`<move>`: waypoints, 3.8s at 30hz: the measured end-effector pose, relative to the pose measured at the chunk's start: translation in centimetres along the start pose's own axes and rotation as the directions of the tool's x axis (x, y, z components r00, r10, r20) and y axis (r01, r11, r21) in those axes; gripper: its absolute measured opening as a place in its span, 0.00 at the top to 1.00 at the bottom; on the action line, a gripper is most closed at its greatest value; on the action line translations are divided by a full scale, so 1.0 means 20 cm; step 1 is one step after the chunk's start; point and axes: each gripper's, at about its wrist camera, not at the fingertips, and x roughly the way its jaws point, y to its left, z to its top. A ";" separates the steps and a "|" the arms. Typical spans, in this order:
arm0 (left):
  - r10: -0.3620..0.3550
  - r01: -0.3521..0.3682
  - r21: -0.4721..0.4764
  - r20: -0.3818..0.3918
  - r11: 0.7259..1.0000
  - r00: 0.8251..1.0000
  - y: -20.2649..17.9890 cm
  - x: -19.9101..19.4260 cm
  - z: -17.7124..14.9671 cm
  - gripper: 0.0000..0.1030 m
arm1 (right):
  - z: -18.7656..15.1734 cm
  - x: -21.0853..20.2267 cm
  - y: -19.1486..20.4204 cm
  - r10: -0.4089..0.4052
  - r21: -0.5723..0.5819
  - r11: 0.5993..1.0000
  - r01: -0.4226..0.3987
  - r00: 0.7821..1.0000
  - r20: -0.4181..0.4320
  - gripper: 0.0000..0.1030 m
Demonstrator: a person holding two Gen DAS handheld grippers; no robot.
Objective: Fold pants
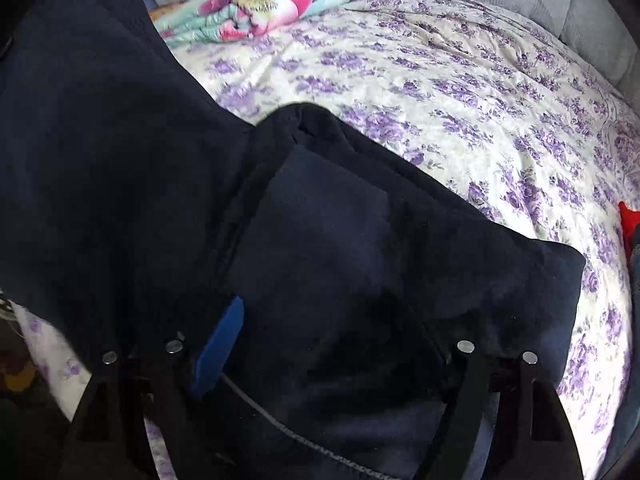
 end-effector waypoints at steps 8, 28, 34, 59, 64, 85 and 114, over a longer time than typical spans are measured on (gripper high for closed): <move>-0.120 0.140 0.209 -0.105 0.968 0.987 -0.51 0.33 -0.09 0.76 | -0.35 -0.36 -0.69 -0.096 0.430 0.900 0.073 0.995 0.032 0.22; -0.156 0.280 0.284 -0.391 0.917 0.907 -0.71 0.73 -0.47 0.18 | -0.18 -0.65 -0.70 -0.044 0.298 0.954 -0.037 0.964 0.262 0.22; 0.030 0.060 0.214 -0.395 0.975 0.918 -0.37 0.79 -0.44 0.18 | -0.28 -0.31 -0.53 -0.191 0.085 0.978 0.191 0.982 -0.008 0.21; 0.145 0.096 0.403 -0.527 0.910 0.838 -0.27 0.93 -0.57 0.11 | 0.01 -0.08 -0.53 0.124 0.249 0.960 -0.130 0.992 0.036 0.99; 0.111 0.083 0.379 -0.464 0.922 0.879 -0.29 0.80 -0.50 0.11 | -0.04 -0.39 -0.45 0.124 0.195 0.968 -0.156 0.978 0.168 0.50; 0.133 -0.066 0.155 -0.478 0.986 0.868 -0.04 0.86 -0.50 0.05 | -0.31 -0.50 -0.53 0.050 0.178 0.981 -0.076 0.988 0.147 0.05; 0.223 -0.250 -0.026 -0.365 0.968 0.904 -0.04 0.75 -0.68 0.04 | -0.28 -0.15 -1.21 0.567 0.480 0.669 -0.567 0.807 0.164 0.04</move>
